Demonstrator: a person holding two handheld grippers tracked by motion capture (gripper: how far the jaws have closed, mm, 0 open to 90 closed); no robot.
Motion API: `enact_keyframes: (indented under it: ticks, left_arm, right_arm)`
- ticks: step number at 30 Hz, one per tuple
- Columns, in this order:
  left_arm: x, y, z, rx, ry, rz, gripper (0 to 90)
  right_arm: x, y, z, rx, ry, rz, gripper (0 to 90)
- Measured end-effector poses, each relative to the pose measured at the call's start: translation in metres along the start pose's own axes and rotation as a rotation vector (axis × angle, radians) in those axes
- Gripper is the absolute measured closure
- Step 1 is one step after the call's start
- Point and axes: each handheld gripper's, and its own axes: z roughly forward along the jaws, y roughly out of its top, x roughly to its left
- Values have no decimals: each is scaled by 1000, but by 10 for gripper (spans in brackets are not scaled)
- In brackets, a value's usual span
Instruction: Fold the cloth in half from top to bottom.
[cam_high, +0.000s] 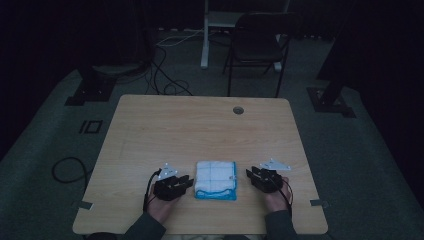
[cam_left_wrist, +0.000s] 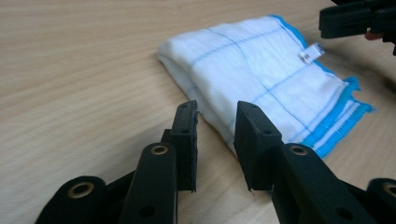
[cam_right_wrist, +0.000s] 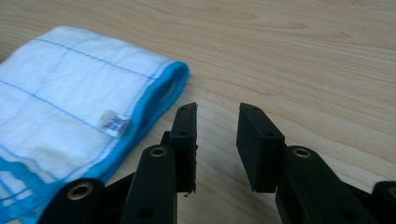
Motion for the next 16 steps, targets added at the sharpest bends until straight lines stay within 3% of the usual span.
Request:
enact_keyframes:
  ticks: [11,16]
  left_arm:
    - [32,9,-11,-19,85,-1,689]
    - [39,10,-11,-20,105,-8,687]
  right_arm:
    - [-15,0,6,9,-6,24,701]
    - [-19,0,7,7,-6,29,702]
